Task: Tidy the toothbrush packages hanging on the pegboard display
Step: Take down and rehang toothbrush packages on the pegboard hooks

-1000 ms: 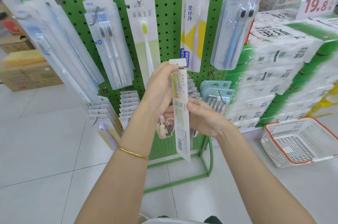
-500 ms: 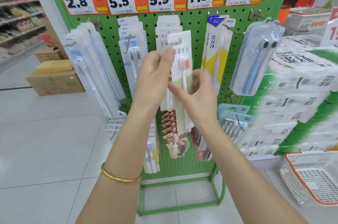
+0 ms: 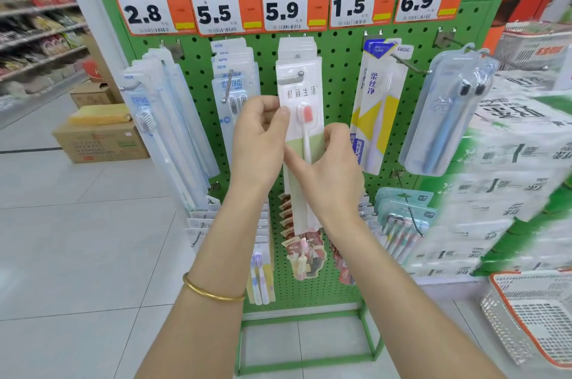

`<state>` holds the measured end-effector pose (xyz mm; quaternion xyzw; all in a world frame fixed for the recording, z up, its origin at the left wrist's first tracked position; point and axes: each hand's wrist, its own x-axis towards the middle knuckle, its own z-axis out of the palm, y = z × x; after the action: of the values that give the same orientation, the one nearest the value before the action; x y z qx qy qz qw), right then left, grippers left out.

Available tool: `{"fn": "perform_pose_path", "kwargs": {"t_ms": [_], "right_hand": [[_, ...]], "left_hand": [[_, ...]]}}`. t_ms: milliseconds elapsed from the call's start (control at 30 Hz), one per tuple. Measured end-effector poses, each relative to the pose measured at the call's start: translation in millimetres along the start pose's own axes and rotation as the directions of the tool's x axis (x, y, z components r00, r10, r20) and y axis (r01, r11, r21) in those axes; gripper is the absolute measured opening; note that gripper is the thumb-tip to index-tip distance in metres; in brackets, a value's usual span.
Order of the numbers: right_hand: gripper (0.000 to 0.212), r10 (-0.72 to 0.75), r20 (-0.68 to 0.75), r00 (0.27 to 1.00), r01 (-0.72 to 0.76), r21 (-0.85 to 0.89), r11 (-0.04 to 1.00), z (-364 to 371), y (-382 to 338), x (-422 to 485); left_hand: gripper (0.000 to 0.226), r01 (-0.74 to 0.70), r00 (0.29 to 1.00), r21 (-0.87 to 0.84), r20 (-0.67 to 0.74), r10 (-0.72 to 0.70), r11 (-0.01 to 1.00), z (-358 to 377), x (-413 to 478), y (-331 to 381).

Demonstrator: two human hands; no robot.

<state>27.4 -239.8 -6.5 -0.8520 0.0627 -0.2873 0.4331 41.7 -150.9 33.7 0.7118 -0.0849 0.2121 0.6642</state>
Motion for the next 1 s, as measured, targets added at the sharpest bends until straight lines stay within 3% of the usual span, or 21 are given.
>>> {"fn": "perform_pose_path", "kwargs": {"t_ms": [367,467,633,767,1000], "right_hand": [[0.057,-0.106,-0.009,0.994,0.105,-0.006,0.994,12.1,11.3,19.6],[0.05,-0.093,-0.047,0.995,0.097,0.091,0.991,7.8,15.5,25.3],[0.036,-0.087,-0.044,0.995,0.097,0.403,0.91,3.9,11.7,54.4],[0.025,-0.063,-0.055,0.996,0.081,0.432,0.898,5.8,6.5,86.9],[0.017,-0.029,0.061,0.998,-0.01,0.559,0.829,7.8,-7.2,117.6]], "left_hand": [[0.006,-0.025,0.997,0.113,-0.071,0.034,0.993,9.6,16.8,-6.3],[0.005,-0.04,0.996,0.155,-0.071,0.052,0.987,9.5,18.9,-5.4],[0.006,-0.067,0.995,0.204,-0.056,0.08,0.977,7.9,22.0,-5.7],[0.011,-0.087,0.994,0.246,-0.041,0.1,0.965,6.1,20.3,-5.1],[0.025,-0.195,0.967,0.407,-0.071,0.244,0.892,9.4,18.0,-4.0]]}}
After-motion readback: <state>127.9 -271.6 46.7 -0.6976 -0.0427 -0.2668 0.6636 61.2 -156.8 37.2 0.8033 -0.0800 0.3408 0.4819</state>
